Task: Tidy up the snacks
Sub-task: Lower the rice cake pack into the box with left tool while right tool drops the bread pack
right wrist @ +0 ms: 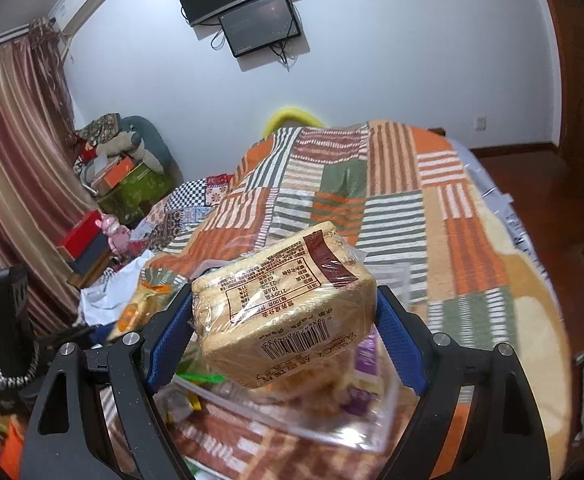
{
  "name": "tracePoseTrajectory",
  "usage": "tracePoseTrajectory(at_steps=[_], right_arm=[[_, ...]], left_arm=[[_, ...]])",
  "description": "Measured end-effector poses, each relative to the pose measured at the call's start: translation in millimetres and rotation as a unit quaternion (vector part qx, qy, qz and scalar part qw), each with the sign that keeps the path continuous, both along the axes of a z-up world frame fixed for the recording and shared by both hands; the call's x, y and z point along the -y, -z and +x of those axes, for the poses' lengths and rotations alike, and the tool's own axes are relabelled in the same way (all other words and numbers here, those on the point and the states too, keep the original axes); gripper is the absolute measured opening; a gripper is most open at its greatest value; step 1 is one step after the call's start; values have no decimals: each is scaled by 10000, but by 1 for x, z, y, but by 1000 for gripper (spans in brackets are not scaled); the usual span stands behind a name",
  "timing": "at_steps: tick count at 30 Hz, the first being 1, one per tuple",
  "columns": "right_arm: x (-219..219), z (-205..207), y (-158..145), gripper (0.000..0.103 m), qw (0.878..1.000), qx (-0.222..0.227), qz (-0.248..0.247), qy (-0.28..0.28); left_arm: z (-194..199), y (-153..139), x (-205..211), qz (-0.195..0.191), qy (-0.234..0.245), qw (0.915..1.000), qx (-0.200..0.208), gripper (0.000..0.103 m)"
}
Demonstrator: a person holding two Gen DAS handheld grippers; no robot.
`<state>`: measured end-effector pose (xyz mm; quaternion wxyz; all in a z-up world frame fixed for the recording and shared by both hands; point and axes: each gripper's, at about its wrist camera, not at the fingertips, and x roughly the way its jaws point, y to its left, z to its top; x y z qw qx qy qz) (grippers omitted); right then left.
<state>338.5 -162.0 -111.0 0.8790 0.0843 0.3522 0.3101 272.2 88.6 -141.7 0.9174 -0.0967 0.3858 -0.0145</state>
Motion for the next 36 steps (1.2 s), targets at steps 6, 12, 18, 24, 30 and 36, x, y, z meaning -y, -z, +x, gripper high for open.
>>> tracePoseTrajectory(at_steps=[6,12,18,24,30,36], right_arm=[[-22,12,17,84,9993,-275,-99,-227],[-39,18,23,84,9982,-218,-431,-365],[-52,25,27,84,9969,-192,-634,-430],[-60,29,32,85,9949,-294,-818,-516],[-55,27,30,85,9946,-368,-797,-549],[-46,11,12,85,9952,-152,-817,-526]], left_arm=[[19,14,-4,-123,-101,9998,-123,35],[30,28,-5,-201,-85,9994,-261,35],[30,32,-2,-111,-43,9997,-220,37],[29,34,-1,-171,-5,9994,-297,42],[21,27,8,35,47,9998,-207,58],[7,13,7,25,37,9999,-124,59]])
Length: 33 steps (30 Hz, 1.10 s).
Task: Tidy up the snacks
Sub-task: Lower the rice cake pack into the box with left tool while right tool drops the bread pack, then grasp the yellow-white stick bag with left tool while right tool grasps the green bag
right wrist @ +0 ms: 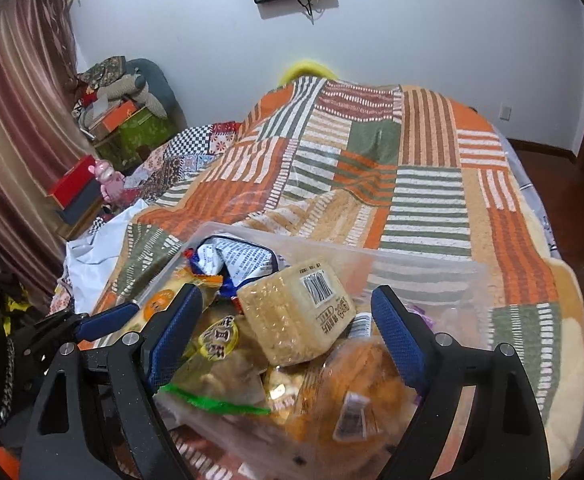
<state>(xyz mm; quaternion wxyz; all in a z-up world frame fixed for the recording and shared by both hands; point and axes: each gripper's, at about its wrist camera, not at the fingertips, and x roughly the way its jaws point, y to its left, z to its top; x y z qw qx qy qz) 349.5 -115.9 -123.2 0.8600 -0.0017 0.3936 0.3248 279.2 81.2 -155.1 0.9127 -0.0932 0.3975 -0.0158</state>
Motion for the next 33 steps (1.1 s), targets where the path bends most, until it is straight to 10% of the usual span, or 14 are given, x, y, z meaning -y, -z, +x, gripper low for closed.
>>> tracePoseTrajectory(at_steps=[16,33], right_arm=[[27,-60,-24,86,9995,307,92,-50],[17,-110,45,87,9976,-547,-245,-340]], left_arm=[[-70,-43,-5,259,-132,9994,199,71],[-120,-6,-9,255,-236,9985,-412,78]])
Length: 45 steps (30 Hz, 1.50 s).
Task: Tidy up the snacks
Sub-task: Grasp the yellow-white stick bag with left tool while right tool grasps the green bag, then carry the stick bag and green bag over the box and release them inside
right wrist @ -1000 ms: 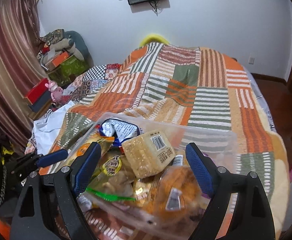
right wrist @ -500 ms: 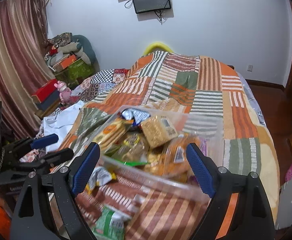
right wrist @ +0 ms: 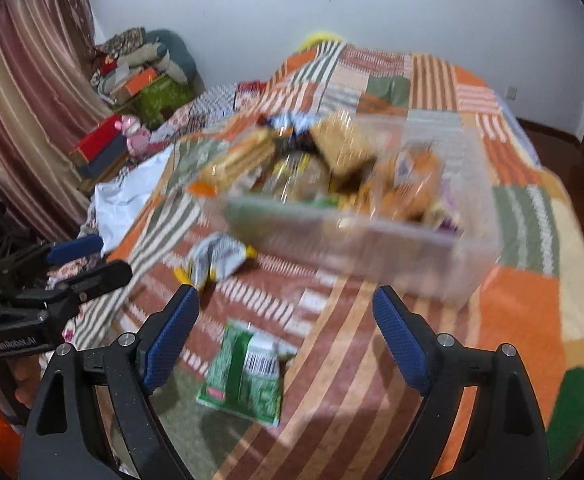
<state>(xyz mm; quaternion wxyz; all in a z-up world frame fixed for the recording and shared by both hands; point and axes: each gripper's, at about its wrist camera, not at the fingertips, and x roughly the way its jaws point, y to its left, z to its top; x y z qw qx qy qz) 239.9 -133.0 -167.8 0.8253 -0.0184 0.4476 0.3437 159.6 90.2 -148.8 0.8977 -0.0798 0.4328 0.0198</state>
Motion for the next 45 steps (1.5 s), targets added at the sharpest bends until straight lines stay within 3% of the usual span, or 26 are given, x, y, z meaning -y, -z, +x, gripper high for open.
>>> tracePoseTrajectory(at_steps=[6,10,17,26,31,36,39,45], right_arm=[[-14,-7,23,87,9992,-304,-193,-182],[-21,-12,28,86,9985,-207,-384,-327],[-17,-17,30,48,9953,111,-686,-673],[11,-4,23,44,9985,116,-395,-354],[22,4,16,44,9995,147,-262,-127],[28,9,11,44,9997,183,-177,-5],[31,9,8,44,9997,206,-118,76],[38,9,-4,44,9993,313,-19,198]], left_arm=[[-1,14,1,2,-1,9999,-169,78],[3,23,2,-15,44,9996,-276,78],[15,36,6,10,132,9991,-391,78],[52,56,5,-86,137,9981,-592,78],[74,72,7,50,105,9973,-730,78],[81,81,7,-136,119,9973,-717,77],[80,81,7,-261,262,9974,-616,59],[69,75,10,-257,290,9978,-537,54]])
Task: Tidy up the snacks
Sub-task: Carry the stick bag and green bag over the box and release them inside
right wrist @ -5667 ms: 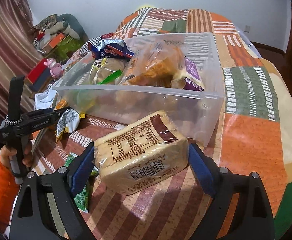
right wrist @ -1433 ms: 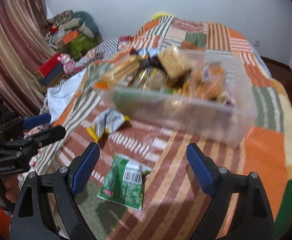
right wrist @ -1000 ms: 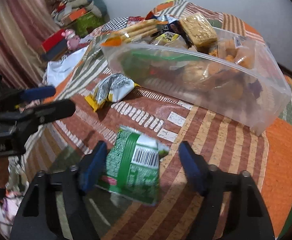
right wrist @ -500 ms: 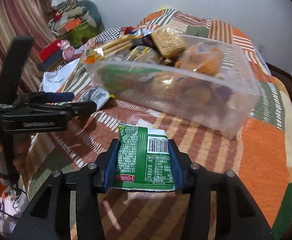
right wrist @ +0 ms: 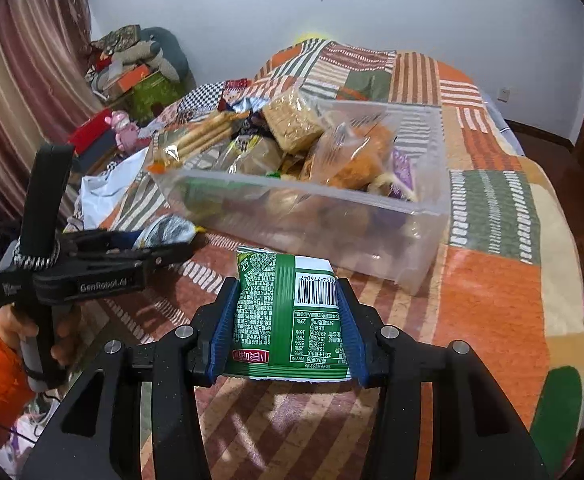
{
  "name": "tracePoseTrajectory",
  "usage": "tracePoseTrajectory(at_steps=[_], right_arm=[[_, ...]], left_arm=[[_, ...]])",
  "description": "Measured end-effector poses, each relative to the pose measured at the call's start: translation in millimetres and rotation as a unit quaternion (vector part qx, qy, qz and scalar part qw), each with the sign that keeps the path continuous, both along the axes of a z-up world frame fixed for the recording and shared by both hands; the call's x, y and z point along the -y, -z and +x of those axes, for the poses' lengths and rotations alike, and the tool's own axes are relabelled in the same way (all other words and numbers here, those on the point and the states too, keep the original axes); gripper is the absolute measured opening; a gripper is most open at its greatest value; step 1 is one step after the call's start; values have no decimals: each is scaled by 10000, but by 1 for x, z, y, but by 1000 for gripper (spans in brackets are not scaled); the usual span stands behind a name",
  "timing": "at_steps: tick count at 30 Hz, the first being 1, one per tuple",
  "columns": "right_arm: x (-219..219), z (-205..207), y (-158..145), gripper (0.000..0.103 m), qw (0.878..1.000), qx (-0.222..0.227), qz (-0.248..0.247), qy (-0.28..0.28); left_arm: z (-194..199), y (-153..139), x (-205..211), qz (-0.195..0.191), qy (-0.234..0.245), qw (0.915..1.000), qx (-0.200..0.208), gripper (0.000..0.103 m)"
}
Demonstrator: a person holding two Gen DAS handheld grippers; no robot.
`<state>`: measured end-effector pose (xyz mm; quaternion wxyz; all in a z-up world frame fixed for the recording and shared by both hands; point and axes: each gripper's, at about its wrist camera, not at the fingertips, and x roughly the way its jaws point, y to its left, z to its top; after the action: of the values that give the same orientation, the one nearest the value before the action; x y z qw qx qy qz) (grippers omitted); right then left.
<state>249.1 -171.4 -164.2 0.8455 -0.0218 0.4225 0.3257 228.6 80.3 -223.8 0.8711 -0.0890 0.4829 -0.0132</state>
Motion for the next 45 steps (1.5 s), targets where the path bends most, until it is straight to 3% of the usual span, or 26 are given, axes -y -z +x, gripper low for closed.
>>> tracePoseTrajectory(at_steps=[13,22,33,45], right_arm=[[20,5,-35,44,9985,443,229,212],[32,17,-54,44,9958,707,352,453],[35,42,-70,44,9924,955,468,623],[29,71,-56,44,9930,814,437,734]], left_arm=[[-31,-64,14,67,78,9972,738,54],[-24,-96,28,14,183,9928,1184,54],[1,-110,48,1,337,9887,1463,54],[45,-99,61,-84,468,9885,1435,54]])
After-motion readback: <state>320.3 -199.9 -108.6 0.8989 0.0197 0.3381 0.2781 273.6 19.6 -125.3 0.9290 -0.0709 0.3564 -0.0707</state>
